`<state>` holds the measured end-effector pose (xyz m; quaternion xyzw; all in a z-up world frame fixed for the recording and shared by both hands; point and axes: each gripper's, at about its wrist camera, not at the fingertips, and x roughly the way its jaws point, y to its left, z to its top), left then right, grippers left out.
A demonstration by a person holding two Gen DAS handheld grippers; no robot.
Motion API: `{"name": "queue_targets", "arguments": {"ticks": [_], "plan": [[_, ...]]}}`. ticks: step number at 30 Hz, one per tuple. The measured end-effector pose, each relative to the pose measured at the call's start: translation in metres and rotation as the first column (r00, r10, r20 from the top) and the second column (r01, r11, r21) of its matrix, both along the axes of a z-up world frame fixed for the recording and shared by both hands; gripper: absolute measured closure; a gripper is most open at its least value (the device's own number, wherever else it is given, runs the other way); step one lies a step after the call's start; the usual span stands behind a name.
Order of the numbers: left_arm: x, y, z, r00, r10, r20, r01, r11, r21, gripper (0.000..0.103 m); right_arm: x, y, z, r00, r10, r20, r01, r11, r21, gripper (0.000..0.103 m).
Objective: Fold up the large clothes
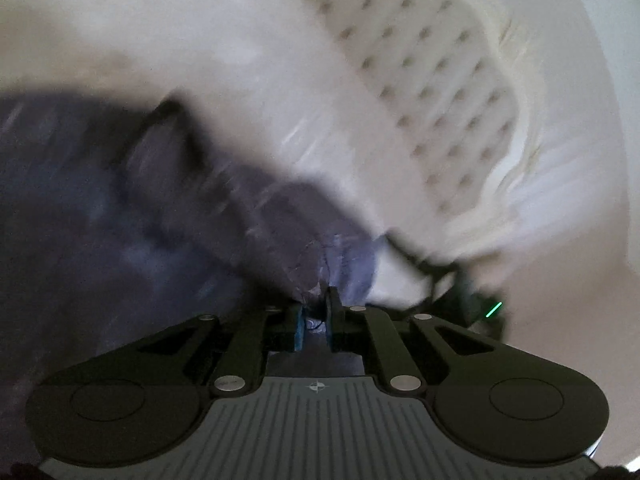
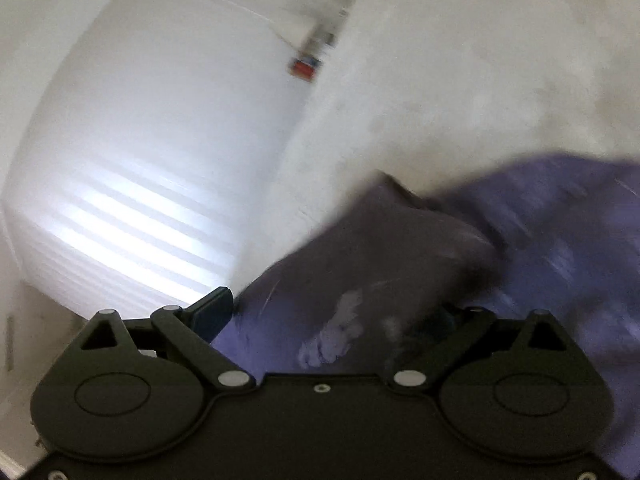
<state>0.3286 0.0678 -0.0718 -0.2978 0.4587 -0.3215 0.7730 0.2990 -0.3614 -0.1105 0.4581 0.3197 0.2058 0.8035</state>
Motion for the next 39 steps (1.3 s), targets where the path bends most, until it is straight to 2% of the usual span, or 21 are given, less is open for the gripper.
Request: {"name": "queue_targets", "arguments": {"ticks": [1, 3, 4, 5, 7, 9, 11, 12, 14, 15, 19, 21, 22, 25, 26, 27, 30, 33, 37, 39], "plan": [[-0.007, -0.001, -0.010, 1.000, -0.015, -0.001, 0.015, 0.998, 0.063, 0.090, -0.007, -0.003, -0.007, 1.000, -0.001, -0.028, 0.001, 1.000, -0.021, 0.005], [-0.021, -0.002, -0.035, 0.999, -0.039, -0.018, 0.042, 0.971, 0.235, 0.087, -0.020, -0.010, -0.023, 0.996, -0.002, -0.088, -0.002, 0.998, -0.055, 0.009], [-0.024, -0.001, -0.043, 0.999, -0.043, -0.018, 0.046, 0.967, 0.251, 0.087, -0.025, -0.013, -0.030, 0.996, -0.002, -0.093, -0.002, 0.999, -0.051, 0.012], [-0.027, 0.004, -0.048, 0.999, -0.033, -0.005, 0.033, 0.975, 0.221, 0.087, -0.030, -0.017, -0.032, 0.996, -0.005, -0.088, 0.002, 0.999, -0.033, 0.012], [-0.027, 0.013, -0.049, 0.999, 0.009, -0.035, -0.003, 0.986, 0.164, 0.085, -0.032, -0.021, -0.032, 0.996, -0.021, -0.089, 0.020, 1.000, -0.011, 0.011], [-0.019, 0.019, -0.046, 0.998, 0.039, -0.044, -0.033, 0.992, 0.125, 0.076, -0.028, -0.015, -0.025, 0.996, -0.015, -0.090, 0.013, 1.000, -0.028, 0.009], [-0.014, 0.026, -0.039, 0.998, 0.059, -0.019, -0.057, 0.994, 0.092, 0.060, -0.021, -0.007, -0.018, 0.997, 0.010, -0.077, -0.013, 0.999, -0.042, 0.008], [-0.011, 0.030, -0.035, 0.997, 0.074, -0.002, -0.074, 0.995, 0.068, 0.057, -0.018, -0.003, -0.016, 0.997, 0.020, -0.070, -0.023, 0.999, -0.042, 0.008], [-0.005, 0.039, -0.032, 0.992, 0.122, 0.009, -0.122, 0.992, 0.024, 0.039, -0.012, 0.004, -0.016, 0.997, 0.028, -0.068, -0.031, 0.999, -0.041, 0.008], [0.000, 0.041, -0.034, 0.988, 0.152, 0.005, -0.152, 0.988, 0.006, 0.038, -0.007, 0.008, -0.018, 0.997, 0.029, -0.068, -0.032, 0.999, -0.039, 0.008], [0.028, 0.052, -0.040, 0.956, 0.283, -0.077, -0.290, 0.952, -0.097, 0.036, -0.002, 0.027, -0.019, 0.997, 0.045, -0.056, -0.046, 0.998, -0.030, 0.011], [0.040, 0.050, -0.045, 0.940, 0.318, -0.124, -0.333, 0.933, -0.135, 0.035, -0.016, 0.027, -0.018, 0.997, 0.069, -0.040, -0.070, 0.997, -0.039, 0.022], [0.045, 0.048, -0.047, 0.938, 0.318, -0.139, -0.337, 0.931, -0.143, 0.035, -0.018, 0.031, -0.018, 0.996, 0.082, -0.032, -0.084, 0.995, -0.058, 0.032], [0.062, 0.041, -0.054, 0.942, 0.275, -0.191, -0.303, 0.943, -0.137, 0.035, -0.019, 0.040, -0.020, 0.993, 0.109, -0.033, -0.112, 0.989, -0.096, 0.042], [0.067, 0.038, -0.056, 0.942, 0.261, -0.212, -0.293, 0.946, -0.137, 0.035, -0.020, 0.040, -0.021, 0.992, 0.120, -0.027, -0.122, 0.988, -0.099, 0.062], [0.072, 0.035, -0.058, 0.941, 0.254, -0.225, -0.291, 0.945, -0.148, 0.035, -0.018, 0.042, -0.021, 0.991, 0.133, -0.031, -0.135, 0.984, -0.113, 0.075], [0.084, 0.031, -0.055, 0.936, 0.273, -0.222, -0.312, 0.935, -0.166, 0.035, -0.017, 0.044, -0.020, 0.983, 0.175, -0.062, -0.183, 0.968, -0.171, 0.078], [0.090, 0.033, -0.046, 0.939, 0.302, -0.163, -0.329, 0.929, -0.171, 0.035, -0.019, 0.042, -0.021, 0.975, 0.211, -0.071, -0.221, 0.956, -0.195, 0.078], [0.090, 0.041, -0.042, 0.928, 0.356, -0.113, -0.373, 0.895, -0.243, 0.035, -0.026, 0.033, -0.031, 0.969, 0.229, -0.091, -0.242, 0.951, -0.192, 0.079], [0.087, 0.043, -0.041, 0.926, 0.369, -0.079, -0.376, 0.888, -0.264, 0.035, -0.030, 0.031, -0.037, 0.969, 0.229, -0.089, -0.242, 0.954, -0.175, 0.079]]}}
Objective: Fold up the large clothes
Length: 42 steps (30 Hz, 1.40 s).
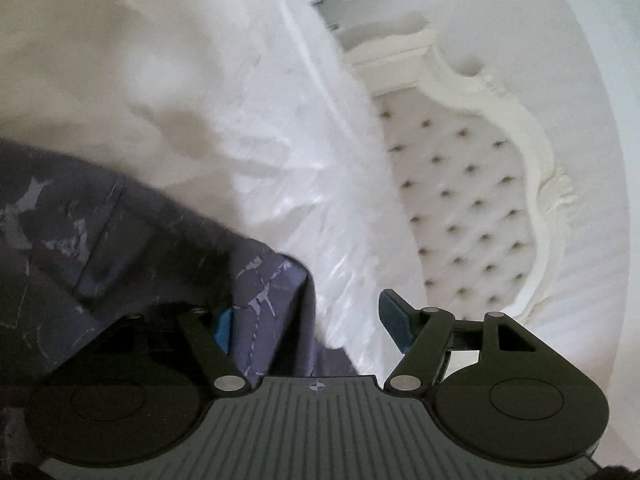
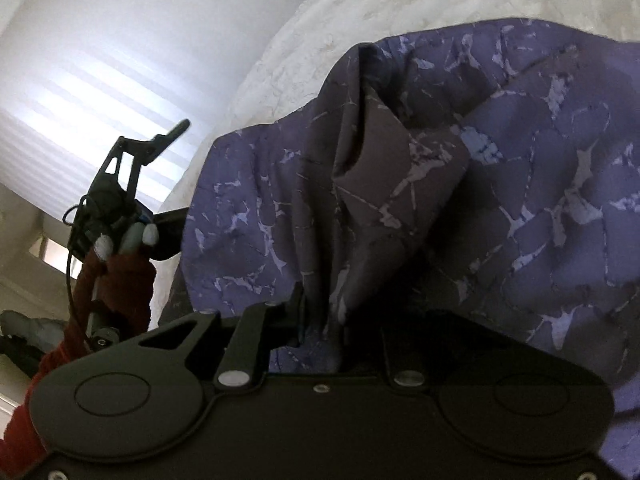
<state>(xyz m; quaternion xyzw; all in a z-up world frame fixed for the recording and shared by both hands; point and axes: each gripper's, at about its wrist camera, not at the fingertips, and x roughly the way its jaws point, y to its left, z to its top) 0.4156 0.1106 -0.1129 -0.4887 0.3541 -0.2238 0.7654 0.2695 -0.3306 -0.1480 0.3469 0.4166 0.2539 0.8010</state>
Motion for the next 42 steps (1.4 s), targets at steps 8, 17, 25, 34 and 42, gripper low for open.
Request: {"name": "queue_targets", "arguments": {"ticks": [8, 17, 25, 34, 42], "plan": [[-0.031, 0.022, 0.005, 0.997, 0.050, 0.066, -0.058, 0.991, 0.119, 0.033, -0.002, 0.001, 0.001, 0.997, -0.032, 0.069, 0.034, 0.999, -0.025, 0.042], [-0.050, 0.000, 0.014, 0.991, -0.132, -0.007, 0.131, 0.972, 0.197, 0.031, 0.008, -0.029, 0.018, 0.982, -0.160, 0.098, 0.153, 0.986, 0.071, 0.014], [-0.092, -0.017, 0.049, 0.989, -0.129, 0.069, 0.099, 0.937, 0.335, 0.031, 0.028, -0.027, 0.002, 0.980, -0.196, 0.023, 0.189, 0.964, 0.185, 0.014], [-0.080, -0.033, -0.002, 0.965, -0.193, -0.176, 0.230, 0.947, 0.224, 0.056, 0.028, -0.026, 0.002, 0.978, -0.208, 0.010, 0.200, 0.952, 0.232, 0.014], [-0.084, -0.032, -0.018, 0.959, -0.201, -0.199, 0.257, 0.913, 0.316, 0.088, 0.043, -0.052, 0.025, 0.917, -0.387, 0.097, 0.367, 0.914, 0.175, 0.015]]}}
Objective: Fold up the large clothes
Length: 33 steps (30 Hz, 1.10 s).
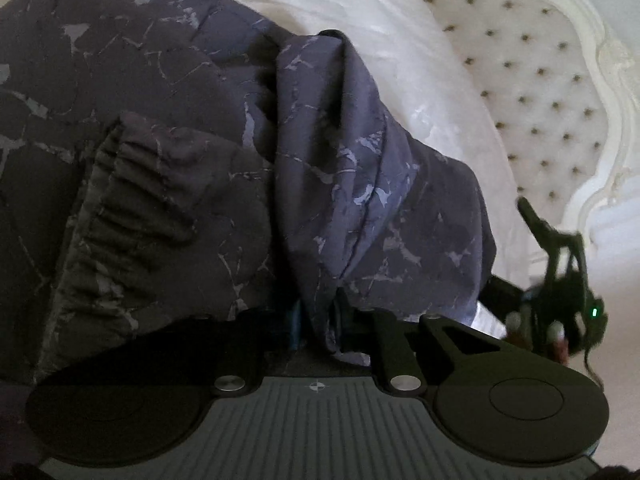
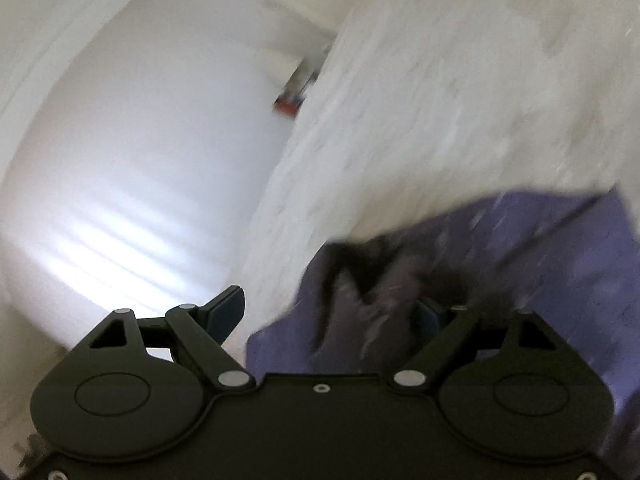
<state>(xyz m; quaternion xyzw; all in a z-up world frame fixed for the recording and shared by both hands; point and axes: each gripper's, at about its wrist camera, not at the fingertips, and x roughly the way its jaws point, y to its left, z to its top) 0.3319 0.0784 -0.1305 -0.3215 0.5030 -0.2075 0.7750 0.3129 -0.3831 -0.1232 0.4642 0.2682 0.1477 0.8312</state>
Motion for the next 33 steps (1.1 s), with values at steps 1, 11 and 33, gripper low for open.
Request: {"name": "queue_targets", "arguments": {"ticks": [1, 11, 33], "plan": [[-0.001, 0.000, 0.000, 1.000, -0.004, 0.010, 0.004, 1.000, 0.012, 0.088, -0.001, -0.002, 0.001, 0.999, -0.037, -0.013, 0.037, 0.998, -0.050, 0.015], [-0.022, -0.010, 0.046, 0.975, -0.039, 0.219, 0.004, 0.987, 0.160, 0.084, -0.033, 0.031, 0.047, 0.995, 0.017, 0.096, 0.030, 0.883, -0.469, 0.059], [-0.095, 0.003, 0.070, 0.943, -0.082, 0.322, -0.019, 0.954, 0.299, 0.022, -0.089, 0.116, 0.021, 0.977, 0.214, 0.003, -0.172, 0.794, -0.583, 0.024]]}}
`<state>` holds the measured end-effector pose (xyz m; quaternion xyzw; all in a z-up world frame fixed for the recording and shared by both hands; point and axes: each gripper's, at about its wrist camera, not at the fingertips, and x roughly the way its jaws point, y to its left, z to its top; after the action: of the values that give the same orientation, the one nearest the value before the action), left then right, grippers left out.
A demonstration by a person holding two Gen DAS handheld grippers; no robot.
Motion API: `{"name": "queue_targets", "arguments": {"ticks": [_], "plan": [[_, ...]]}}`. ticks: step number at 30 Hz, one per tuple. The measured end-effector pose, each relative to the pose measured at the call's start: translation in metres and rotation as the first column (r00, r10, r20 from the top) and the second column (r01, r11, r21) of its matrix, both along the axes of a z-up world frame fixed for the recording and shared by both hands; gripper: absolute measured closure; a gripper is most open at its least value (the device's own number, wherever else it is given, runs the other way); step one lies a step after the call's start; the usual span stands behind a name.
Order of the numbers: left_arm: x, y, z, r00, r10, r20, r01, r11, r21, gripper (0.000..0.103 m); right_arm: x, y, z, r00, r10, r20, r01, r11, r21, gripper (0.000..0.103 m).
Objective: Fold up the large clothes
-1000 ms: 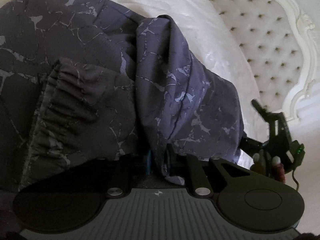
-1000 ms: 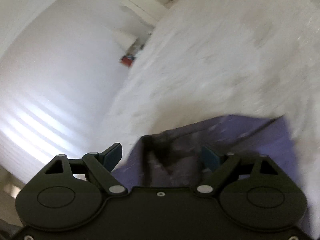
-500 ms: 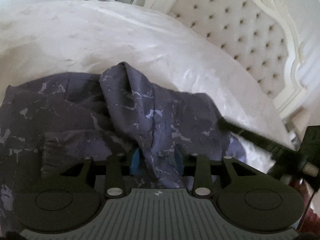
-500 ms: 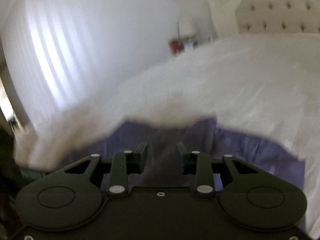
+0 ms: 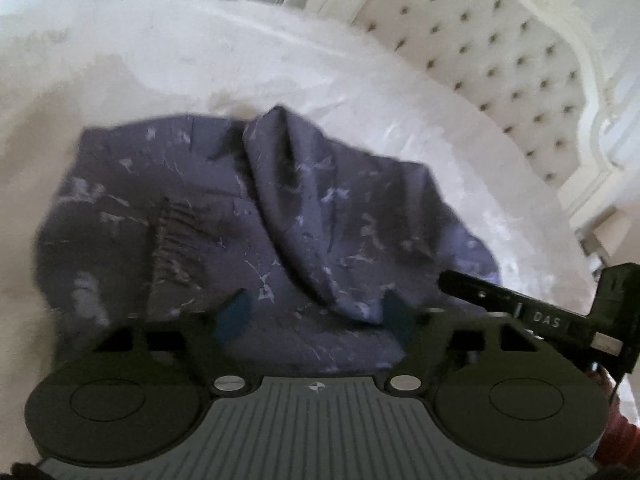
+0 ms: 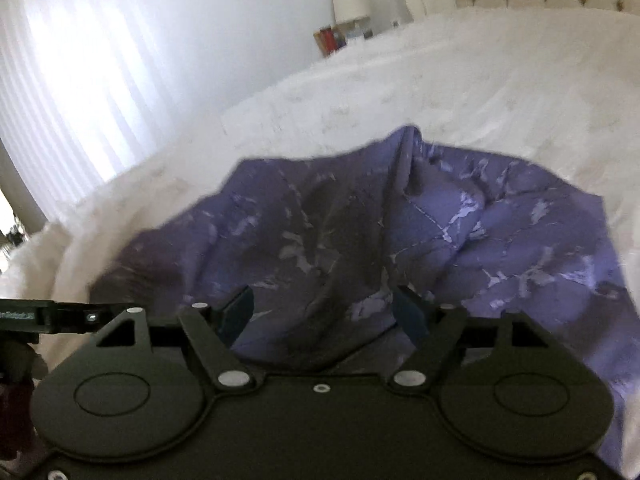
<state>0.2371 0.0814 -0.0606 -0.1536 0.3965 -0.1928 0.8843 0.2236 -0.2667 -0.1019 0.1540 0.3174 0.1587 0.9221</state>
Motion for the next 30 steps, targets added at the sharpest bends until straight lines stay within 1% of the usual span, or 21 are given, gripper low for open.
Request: {"name": "queue_targets", "arguments": {"ticks": [2, 3, 4, 5, 7, 9, 14, 20, 24, 28, 30], "plan": [[-0.015, 0.004, 0.010, 1.000, -0.020, 0.010, 0.020, 1.000, 0.010, 0.010, -0.026, -0.004, 0.011, 1.000, -0.008, 0.007, 0.007, 1.000, 0.010, 0.015], [-0.024, 0.007, 0.015, 0.999, -0.033, 0.013, 0.033, 0.999, 0.026, 0.007, -0.037, -0.007, 0.015, 1.000, -0.009, 0.008, 0.009, 1.000, 0.010, 0.013], [-0.032, 0.007, 0.018, 0.999, -0.040, 0.020, 0.040, 0.998, 0.043, 0.001, -0.050, -0.009, 0.019, 1.000, -0.013, 0.010, 0.013, 1.000, 0.008, 0.010], [-0.042, 0.008, 0.022, 0.998, -0.047, 0.031, 0.045, 0.997, 0.061, 0.000, -0.056, -0.009, 0.022, 1.000, -0.019, 0.009, 0.019, 1.000, 0.004, 0.007], [-0.062, 0.010, 0.029, 0.997, -0.059, 0.049, 0.054, 0.994, 0.096, 0.000, -0.076, -0.015, 0.026, 0.999, -0.037, -0.007, 0.037, 0.999, -0.005, 0.007], [-0.080, 0.014, 0.035, 0.996, -0.069, 0.050, 0.062, 0.991, 0.120, 0.000, -0.098, -0.022, 0.028, 0.998, -0.052, -0.038, 0.052, 0.999, -0.001, 0.000], [-0.121, 0.023, 0.035, 0.997, -0.070, 0.028, 0.065, 0.988, 0.141, 0.000, -0.148, -0.039, 0.028, 0.987, -0.095, -0.130, 0.094, 0.995, -0.016, 0.001], [-0.161, 0.037, 0.012, 0.999, -0.029, -0.040, 0.036, 0.985, 0.171, 0.000, -0.198, -0.050, 0.022, 0.962, -0.147, -0.232, 0.135, 0.989, -0.064, 0.001], [-0.181, 0.048, -0.006, 0.997, 0.006, -0.081, 0.012, 0.976, 0.218, 0.000, -0.223, -0.054, 0.014, 0.939, -0.180, -0.294, 0.160, 0.983, -0.091, 0.001], [-0.196, 0.061, -0.016, 0.993, 0.048, -0.108, -0.022, 0.972, 0.235, 0.000, -0.243, -0.062, 0.003, 0.907, -0.224, -0.357, 0.209, 0.975, -0.083, 0.001], [-0.201, 0.065, -0.020, 0.991, 0.067, -0.117, -0.035, 0.965, 0.259, 0.000, -0.250, -0.065, -0.002, 0.899, -0.229, -0.374, 0.218, 0.973, -0.071, 0.001]]}}
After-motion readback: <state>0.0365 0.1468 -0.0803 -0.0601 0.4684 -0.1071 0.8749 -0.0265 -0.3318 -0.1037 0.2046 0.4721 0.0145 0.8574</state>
